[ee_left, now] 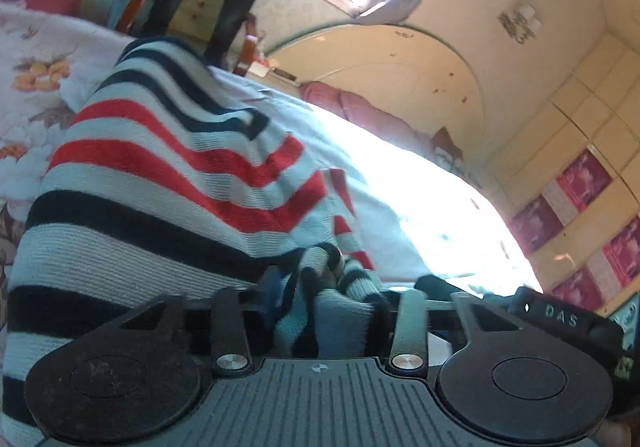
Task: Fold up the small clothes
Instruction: 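Grasp one side edge of the sweater with the left gripper while the right gripper grasps the other, then fold the sweater in half with the right gripper toward the left gripper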
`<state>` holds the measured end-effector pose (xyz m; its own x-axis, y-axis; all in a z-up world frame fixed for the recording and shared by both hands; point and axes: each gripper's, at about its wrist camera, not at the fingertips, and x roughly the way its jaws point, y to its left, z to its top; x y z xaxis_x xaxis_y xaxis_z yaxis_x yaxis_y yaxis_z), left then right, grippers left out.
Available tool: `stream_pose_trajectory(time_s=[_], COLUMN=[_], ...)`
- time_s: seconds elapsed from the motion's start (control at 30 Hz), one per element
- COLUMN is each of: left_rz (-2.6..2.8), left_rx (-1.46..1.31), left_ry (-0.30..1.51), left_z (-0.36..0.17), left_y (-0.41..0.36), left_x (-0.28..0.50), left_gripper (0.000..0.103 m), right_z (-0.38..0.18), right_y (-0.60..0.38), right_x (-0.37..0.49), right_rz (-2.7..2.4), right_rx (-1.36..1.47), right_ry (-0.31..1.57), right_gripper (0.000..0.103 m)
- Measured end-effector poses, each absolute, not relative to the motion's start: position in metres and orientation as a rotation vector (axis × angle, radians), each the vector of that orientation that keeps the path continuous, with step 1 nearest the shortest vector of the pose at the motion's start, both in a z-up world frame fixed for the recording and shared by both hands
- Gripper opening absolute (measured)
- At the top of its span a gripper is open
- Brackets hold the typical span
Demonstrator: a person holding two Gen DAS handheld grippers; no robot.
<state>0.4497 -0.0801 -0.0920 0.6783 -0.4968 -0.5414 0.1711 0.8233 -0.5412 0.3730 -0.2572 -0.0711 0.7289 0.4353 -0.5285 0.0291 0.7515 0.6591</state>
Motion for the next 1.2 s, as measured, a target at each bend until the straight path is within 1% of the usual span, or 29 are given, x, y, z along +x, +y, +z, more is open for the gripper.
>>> stream_pose_trajectory(time_s=[0.03, 0.1, 0.17, 0.27, 0.3, 0.37, 0.4, 0.43, 0.53, 0.6, 0.67, 0.7, 0.73, 0.8, 0.83, 0.93, 1.07, 1.13, 1.2], left_rz=[-0.44, -0.491, -0.472, -0.306, -0.257, -0.18, -0.156, -0.136, -0.145, -0.145, -0.143, -0.143, -0.144, -0.146, -0.146, -0.159, -0.203, -0.221, -0.235], left_rx=[-0.479, -0.455, -0.44, -0.415, -0.414, -0.45, -0.452, -0.448, -0.466, -0.475, -0.474, -0.47, -0.463, -0.443, -0.43, -0.402, -0.373, -0.323, -0.25], left_ry=[0.72, 0.662, 0.596, 0.58, 0.604, 0.671, 0.714, 0.742, 0.764, 0.761, 0.76, 0.761, 0.761, 0.758, 0.756, 0.739, 0.712, 0.707, 0.725], left_z=[-0.082, -0.054, -0.033, -0.031, -0.036, -0.062, -0.073, -0.086, -0.107, -0.111, -0.114, -0.114, -0.113, -0.108, -0.106, -0.1, -0.092, -0.089, -0.089], left_y=[-0.081, -0.075, -0.046, 0.016, 0.032, 0.069, 0.077, 0.079, 0.082, 0.084, 0.075, 0.075, 0.074, 0.073, 0.072, 0.066, 0.047, 0.03, 0.011], left_x=[0.443, 0.425, 0.41, 0.421, 0.425, 0.44, 0.444, 0.449, 0.443, 0.442, 0.445, 0.447, 0.449, 0.451, 0.453, 0.458, 0.468, 0.473, 0.479], left_gripper=[0.081, 0.081, 0.081, 0.081, 0.081, 0.081, 0.081, 0.081, 0.081, 0.081, 0.081, 0.081, 0.081, 0.081, 0.081, 0.081, 0.081, 0.081, 0.081], right_z=[-0.071, -0.07, -0.069, -0.067, -0.067, -0.067, -0.067, -0.068, -0.074, -0.077, -0.076, -0.074, -0.073, -0.069, -0.067, -0.048, -0.028, -0.025, -0.033], right_y=[-0.264, -0.271, -0.27, -0.255, -0.249, -0.236, -0.23, -0.223, -0.209, -0.198, -0.187, -0.179, -0.172, -0.153, -0.146, -0.135, -0.151, -0.164, -0.178], right_x=[0.37, 0.366, 0.366, 0.373, 0.377, 0.385, 0.39, 0.396, 0.412, 0.423, 0.429, 0.43, 0.431, 0.426, 0.421, 0.402, 0.388, 0.388, 0.392], right_rz=[0.247, 0.265, 0.284, 0.344, 0.359, 0.372, 0.369, 0.365, 0.357, 0.344, 0.356, 0.376, 0.392, 0.404, 0.41, 0.47, 0.508, 0.495, 0.476], right_rx=[0.721, 0.763, 0.784, 0.782, 0.78, 0.767, 0.754, 0.745, 0.728, 0.669, 0.599, 0.546, 0.494, 0.334, 0.255, 0.115, 0.13, 0.15, 0.178], right_ry=[0.728, 0.713, 0.731, 0.776, 0.795, 0.825, 0.847, 0.874, 0.952, 0.991, 0.997, 0.988, 0.982, 0.949, 0.91, 0.745, 0.573, 0.536, 0.54], right_gripper=[0.053, 0.062, 0.062, 0.062, 0.063, 0.07, 0.079, 0.082, 0.081, 0.077, 0.072, 0.064, 0.051, 0.034, 0.028, 0.024, 0.024, 0.024, 0.024])
